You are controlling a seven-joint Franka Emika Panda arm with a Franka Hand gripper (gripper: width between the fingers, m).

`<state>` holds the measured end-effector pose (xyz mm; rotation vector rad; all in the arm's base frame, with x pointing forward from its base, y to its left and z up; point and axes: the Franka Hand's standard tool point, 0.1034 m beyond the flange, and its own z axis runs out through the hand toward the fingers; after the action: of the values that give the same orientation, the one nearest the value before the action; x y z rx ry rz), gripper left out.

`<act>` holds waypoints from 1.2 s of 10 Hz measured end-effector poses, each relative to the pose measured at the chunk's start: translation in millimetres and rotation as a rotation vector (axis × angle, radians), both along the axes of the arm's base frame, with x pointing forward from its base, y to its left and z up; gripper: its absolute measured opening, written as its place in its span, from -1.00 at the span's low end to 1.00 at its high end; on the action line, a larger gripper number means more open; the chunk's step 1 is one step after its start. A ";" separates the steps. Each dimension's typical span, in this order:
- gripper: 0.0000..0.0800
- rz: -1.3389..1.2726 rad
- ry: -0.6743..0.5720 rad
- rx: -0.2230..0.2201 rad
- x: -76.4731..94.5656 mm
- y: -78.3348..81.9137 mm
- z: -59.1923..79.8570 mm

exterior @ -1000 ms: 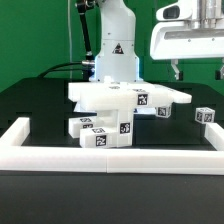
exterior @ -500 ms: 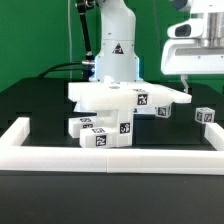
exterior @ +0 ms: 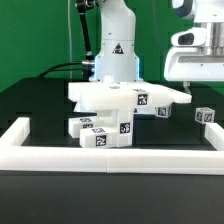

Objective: Assemble chair

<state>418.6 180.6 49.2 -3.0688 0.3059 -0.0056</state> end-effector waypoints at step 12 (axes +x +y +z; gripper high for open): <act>-0.01 0.117 -0.046 -0.019 -13.1 3.1 -41.2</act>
Offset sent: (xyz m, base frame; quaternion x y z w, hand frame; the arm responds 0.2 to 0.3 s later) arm -0.0052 0.0099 -0.0192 -0.0007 0.0113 -0.0504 0.9987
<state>405.6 183.7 8.0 -3.0944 0.1249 -0.0743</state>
